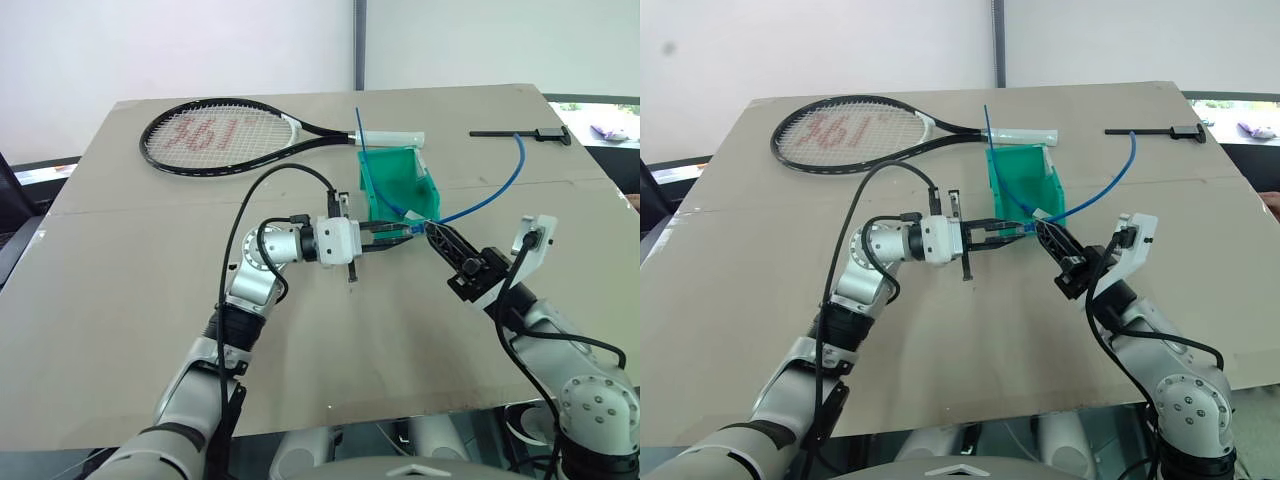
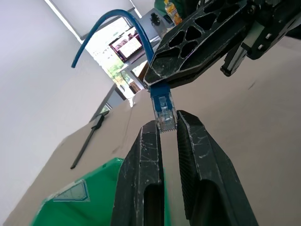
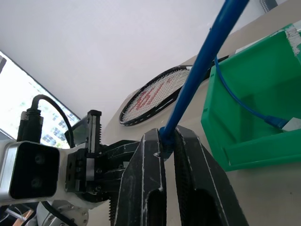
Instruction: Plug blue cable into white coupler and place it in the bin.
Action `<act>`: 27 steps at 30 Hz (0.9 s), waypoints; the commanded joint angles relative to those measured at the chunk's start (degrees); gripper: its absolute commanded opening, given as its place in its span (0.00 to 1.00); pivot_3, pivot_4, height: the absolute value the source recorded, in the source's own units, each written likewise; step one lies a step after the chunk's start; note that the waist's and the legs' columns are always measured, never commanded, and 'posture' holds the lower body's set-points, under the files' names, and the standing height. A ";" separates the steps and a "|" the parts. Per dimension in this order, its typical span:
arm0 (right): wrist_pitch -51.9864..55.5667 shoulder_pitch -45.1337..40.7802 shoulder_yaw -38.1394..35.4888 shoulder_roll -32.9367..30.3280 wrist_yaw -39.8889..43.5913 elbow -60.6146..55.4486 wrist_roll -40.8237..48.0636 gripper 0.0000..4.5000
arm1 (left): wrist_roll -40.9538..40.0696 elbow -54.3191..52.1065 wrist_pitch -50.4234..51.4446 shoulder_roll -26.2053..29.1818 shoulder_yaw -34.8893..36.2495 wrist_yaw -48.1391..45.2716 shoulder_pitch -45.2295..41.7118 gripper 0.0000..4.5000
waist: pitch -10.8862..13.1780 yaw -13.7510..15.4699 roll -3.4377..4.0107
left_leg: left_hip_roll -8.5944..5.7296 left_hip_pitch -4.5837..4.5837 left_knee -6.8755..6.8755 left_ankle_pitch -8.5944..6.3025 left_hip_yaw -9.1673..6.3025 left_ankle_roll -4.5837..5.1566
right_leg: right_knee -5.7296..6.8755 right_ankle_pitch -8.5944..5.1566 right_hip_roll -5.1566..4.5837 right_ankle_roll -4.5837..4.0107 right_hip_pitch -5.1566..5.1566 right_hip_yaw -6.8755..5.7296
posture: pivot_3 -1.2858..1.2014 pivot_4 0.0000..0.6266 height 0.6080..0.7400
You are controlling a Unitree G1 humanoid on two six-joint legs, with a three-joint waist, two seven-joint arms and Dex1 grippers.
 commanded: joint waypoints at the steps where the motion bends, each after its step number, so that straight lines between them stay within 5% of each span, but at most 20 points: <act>1: -1.12 -0.76 -0.13 -0.65 0.62 -1.16 2.29 0.00 | -4.94 -5.28 10.13 2.60 4.42 2.15 1.10 0.40 | 0.00 -0.13 0.01 | 0.00 0.00 0.00 0.00 -0.01 0.00 | 0.00 0.00 0.00 0.00 0.00 -0.01 | 0.52 0.24 1.00; 4: -1.04 -1.17 -0.24 -1.61 1.70 -0.11 2.60 0.00 | -10.36 -9.32 22.73 8.06 9.34 3.10 3.98 0.75 | 0.02 -0.44 0.04 | 0.05 0.02 -0.02 0.00 -0.01 0.00 | 0.03 -0.02 0.05 0.02 -0.02 0.00 | 0.52 0.24 1.00; 7: -0.98 -1.88 0.03 -2.40 3.39 1.58 2.39 0.00 | -14.38 -11.04 32.86 14.58 14.82 3.43 6.77 0.99 | 0.04 -0.72 0.07 | 0.07 0.04 -0.08 0.00 -0.02 0.00 | 0.04 -0.04 0.09 0.04 -0.06 0.00 | 0.52 0.24 1.00; 12: -0.83 -3.59 1.24 -2.62 6.50 4.78 1.38 0.00 | -16.18 -8.94 38.60 24.02 22.28 0.83 11.66 0.99 | 0.07 -0.96 0.09 | 0.07 -0.01 -0.15 0.00 -0.01 -0.01 | 0.03 -0.04 0.08 0.03 -0.15 0.00 | 0.52 0.24 1.00; 18: -0.50 -6.22 3.30 -2.49 10.60 8.79 -0.54 0.00 | -12.36 2.18 33.58 32.76 26.56 -7.16 18.86 0.99 | 0.08 -0.93 0.09 | 0.05 -0.02 -0.27 0.00 0.06 -0.01 | -0.04 -0.01 0.01 -0.03 -0.21 0.05 | 0.52 0.24 1.00; 27: -0.31 -5.98 3.85 -2.86 12.66 8.97 -2.48 0.00 | -5.82 11.64 21.86 34.30 23.16 -13.62 18.07 0.99 | 0.08 0.04 0.08 | 0.03 -0.11 -0.52 0.01 0.07 -0.03 | -0.06 0.10 -0.28 -0.22 -0.38 0.05 | 0.52 0.24 1.00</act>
